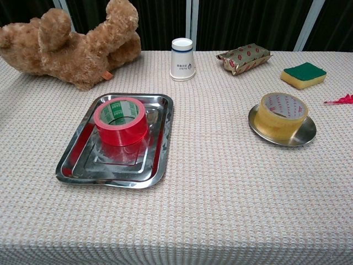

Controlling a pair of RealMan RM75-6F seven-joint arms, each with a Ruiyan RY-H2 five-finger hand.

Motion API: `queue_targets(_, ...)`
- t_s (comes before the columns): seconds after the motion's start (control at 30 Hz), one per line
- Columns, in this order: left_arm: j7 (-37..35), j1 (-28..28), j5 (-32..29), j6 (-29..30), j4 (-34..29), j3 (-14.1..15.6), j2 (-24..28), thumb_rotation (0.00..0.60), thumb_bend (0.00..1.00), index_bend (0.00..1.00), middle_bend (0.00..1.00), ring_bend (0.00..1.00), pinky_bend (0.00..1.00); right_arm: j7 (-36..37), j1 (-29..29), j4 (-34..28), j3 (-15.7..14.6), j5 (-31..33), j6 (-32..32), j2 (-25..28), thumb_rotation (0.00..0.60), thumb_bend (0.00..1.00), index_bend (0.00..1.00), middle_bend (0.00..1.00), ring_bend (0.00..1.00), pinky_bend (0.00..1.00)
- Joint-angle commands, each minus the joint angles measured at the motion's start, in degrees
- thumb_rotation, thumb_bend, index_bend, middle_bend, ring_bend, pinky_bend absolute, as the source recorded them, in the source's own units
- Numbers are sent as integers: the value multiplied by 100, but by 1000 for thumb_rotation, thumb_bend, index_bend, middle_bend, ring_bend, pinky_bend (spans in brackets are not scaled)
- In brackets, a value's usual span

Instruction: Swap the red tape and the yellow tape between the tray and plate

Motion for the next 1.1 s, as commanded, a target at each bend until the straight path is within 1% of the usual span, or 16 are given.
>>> queue_targets(0.03,-67,17,-3,-9,10,23,-8,600,103,73,77,39,162,-10,-1,-2,-13,-3,-10,-4,600,0,0,0,0,0)
queue_targets(0.27,-71,-97,63,-150,-76,12,35,600,103,72,77,39,161,-1,13,-8,18,63,-44,3,600,0,0,0,0,0)
queue_targets(0.47,-239,-439,397,-520,-394,39,148,600,98,71,77,39,155,31,6,-34,20,41,-17,44,600,0,0,0,0,0)
queue_targets(0.63,-250,-930,672,-1041,-605,0,56,600,93,67,77,39,154,106,-14,-81,39,-18,65,185,600,0,0,0,0,0)
queue_targets(0.73,-114,-1253,708,-1391,-669,-74,-137,600,92,63,71,29,150,102,-5,-169,59,-25,74,258,600,0,0,0,0,0)
queue_targets(0.93,-3,-1837,532,-2138,-773,-207,-448,600,64,45,36,0,130,152,28,-183,82,9,21,265,600,0,0,0,0,0)
queue_targets(1.1,-20,-2259,268,-2649,-615,-359,-619,600,62,37,10,0,124,198,45,-143,82,24,-16,259,600,0,0,0,0,0)
